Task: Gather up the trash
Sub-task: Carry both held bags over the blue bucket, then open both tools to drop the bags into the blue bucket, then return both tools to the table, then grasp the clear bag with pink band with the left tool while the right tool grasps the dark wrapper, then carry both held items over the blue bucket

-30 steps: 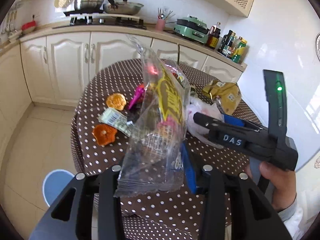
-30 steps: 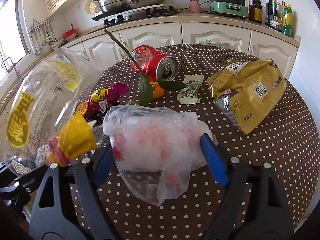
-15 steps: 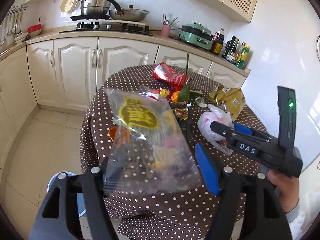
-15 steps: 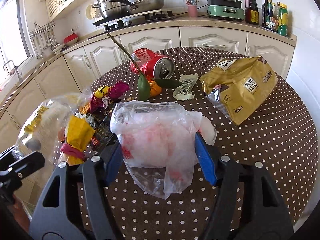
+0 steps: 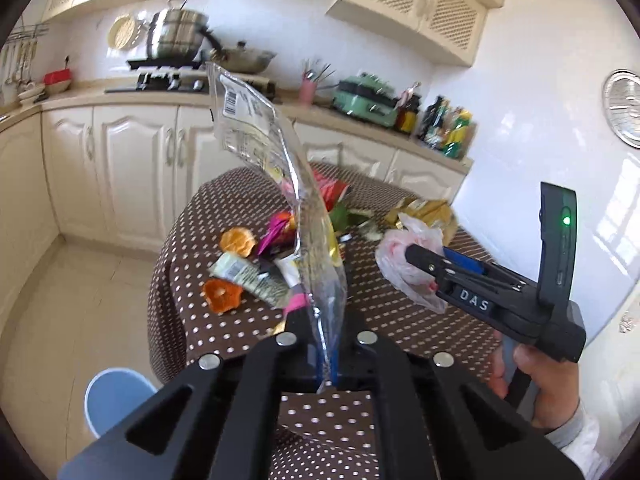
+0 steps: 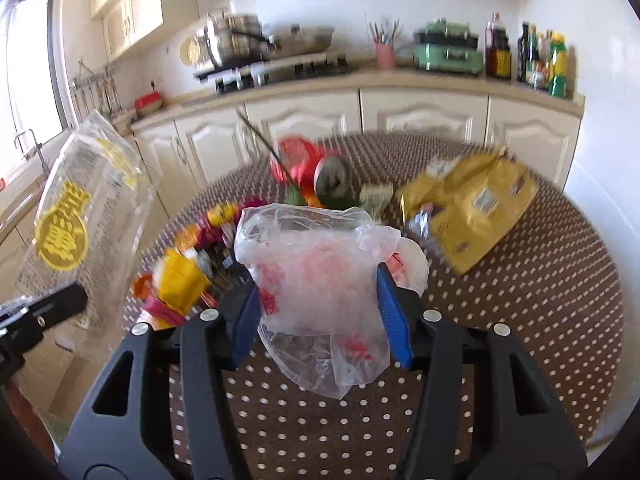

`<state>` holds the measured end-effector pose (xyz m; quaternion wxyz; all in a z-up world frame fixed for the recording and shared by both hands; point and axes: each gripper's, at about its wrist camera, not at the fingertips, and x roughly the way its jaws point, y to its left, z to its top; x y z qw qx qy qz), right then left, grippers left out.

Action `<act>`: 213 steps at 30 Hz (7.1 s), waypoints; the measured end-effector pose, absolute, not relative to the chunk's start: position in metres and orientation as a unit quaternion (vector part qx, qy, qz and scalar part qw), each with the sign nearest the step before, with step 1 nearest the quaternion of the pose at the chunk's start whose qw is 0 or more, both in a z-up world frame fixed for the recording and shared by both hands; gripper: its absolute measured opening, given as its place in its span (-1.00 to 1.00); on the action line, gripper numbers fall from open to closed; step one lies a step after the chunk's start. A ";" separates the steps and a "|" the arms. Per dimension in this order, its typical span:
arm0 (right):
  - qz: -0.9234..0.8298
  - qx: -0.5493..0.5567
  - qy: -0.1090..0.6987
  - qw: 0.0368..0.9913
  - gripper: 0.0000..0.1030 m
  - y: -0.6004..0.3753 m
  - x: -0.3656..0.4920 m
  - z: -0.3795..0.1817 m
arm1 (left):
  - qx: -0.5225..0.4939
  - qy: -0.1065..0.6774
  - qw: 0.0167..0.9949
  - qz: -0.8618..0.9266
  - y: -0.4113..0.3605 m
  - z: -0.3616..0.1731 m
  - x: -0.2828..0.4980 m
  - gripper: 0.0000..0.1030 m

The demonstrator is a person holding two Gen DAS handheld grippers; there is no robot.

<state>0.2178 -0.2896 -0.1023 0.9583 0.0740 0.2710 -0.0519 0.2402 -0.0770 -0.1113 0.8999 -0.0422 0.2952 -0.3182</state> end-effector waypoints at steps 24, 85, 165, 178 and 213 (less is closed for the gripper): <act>0.231 0.000 0.389 0.892 0.01 0.023 0.301 -0.196 | -0.131 0.415 0.896 -0.088 0.170 -0.227 0.257 -0.95; 0.170 0.038 0.559 0.811 0.31 0.085 0.423 -0.407 | -0.243 0.567 0.786 0.033 0.283 -0.434 0.362 0.28; -0.023 0.113 0.344 0.932 -0.93 -0.231 0.273 -0.135 | -0.046 0.340 0.921 -0.186 -0.029 -0.117 0.277 -0.42; -0.058 0.058 0.272 0.959 -0.95 -0.204 0.232 -0.092 | -0.088 0.341 0.917 -0.189 0.017 -0.119 0.268 -0.42; 0.116 0.012 0.344 0.932 -0.51 -0.079 0.260 -0.139 | -0.107 0.385 0.906 -0.137 0.082 -0.174 0.273 -0.42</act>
